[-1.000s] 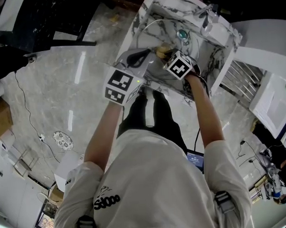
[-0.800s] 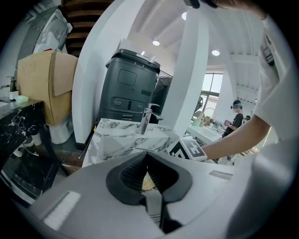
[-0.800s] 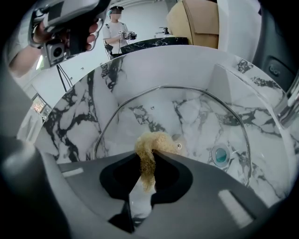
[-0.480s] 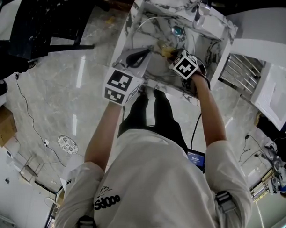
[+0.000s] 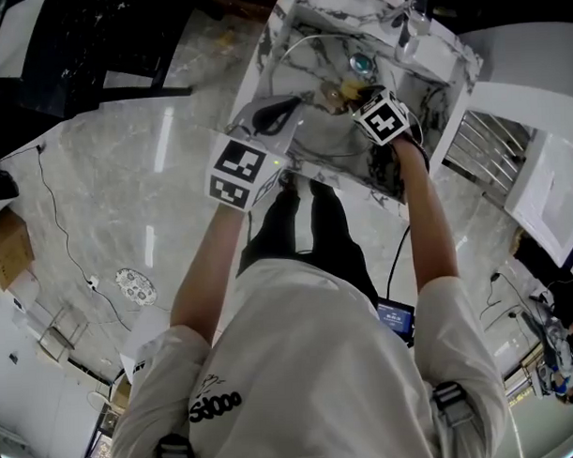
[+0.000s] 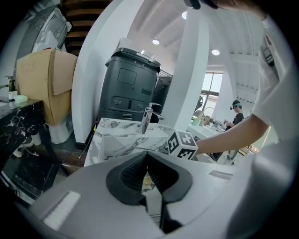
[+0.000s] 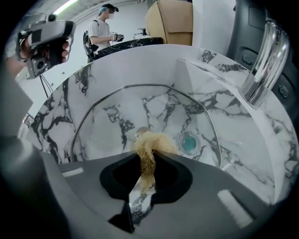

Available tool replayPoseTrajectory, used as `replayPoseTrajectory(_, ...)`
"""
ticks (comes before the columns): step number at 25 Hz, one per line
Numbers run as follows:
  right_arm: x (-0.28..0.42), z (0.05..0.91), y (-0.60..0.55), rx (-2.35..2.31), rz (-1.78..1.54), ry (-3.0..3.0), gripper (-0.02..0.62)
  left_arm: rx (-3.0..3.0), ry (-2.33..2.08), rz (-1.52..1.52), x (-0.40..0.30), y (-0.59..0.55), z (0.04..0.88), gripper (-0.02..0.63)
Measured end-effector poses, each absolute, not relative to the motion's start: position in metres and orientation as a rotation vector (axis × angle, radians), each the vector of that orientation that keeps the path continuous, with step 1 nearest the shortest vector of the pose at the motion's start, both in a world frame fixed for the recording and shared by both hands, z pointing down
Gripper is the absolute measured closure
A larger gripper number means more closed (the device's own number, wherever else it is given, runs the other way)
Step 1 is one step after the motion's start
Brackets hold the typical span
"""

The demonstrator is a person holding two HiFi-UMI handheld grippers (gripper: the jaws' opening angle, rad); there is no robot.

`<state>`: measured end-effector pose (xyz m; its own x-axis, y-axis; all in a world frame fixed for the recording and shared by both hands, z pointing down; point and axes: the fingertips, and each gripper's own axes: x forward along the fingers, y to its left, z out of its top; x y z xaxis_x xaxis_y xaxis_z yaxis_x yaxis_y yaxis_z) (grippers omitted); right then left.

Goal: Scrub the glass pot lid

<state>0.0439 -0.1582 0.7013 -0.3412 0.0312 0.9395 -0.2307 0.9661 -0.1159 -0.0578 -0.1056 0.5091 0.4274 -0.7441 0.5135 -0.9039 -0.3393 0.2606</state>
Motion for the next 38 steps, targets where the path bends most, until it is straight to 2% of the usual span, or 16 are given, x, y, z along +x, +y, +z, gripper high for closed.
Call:
replayPoseTrajectory(8,0.028,0.707,-0.177,0.212,0.29,-1.862,0.541,2.166,-1.43,0.395,-0.071,-0.109,0.502,0.595)
replayPoseTrajectory(17,-0.021,0.703,-0.17,0.185,0.309,-1.934,0.54,2.128,-1.474,0.388,-0.086,-0.092,0.501,0.595)
replayPoseTrajectory(25,-0.053,0.699,-0.111,-0.016,0.279,-1.921,0.54,2.126,-1.479,0.384,-0.094,-0.081,0.499,0.595)
replayPoseTrajectory(31,-0.047,0.69,-0.066,-0.215,0.265,-1.861,0.538,2.133,-1.482,0.362,-0.095,-0.076,0.495,0.595)
replayPoseTrajectory(38,-0.009,0.688,-0.037,-0.355,0.258,-1.708,0.538,2.138,-1.488,0.345,-0.099,-0.07,0.491,0.595)
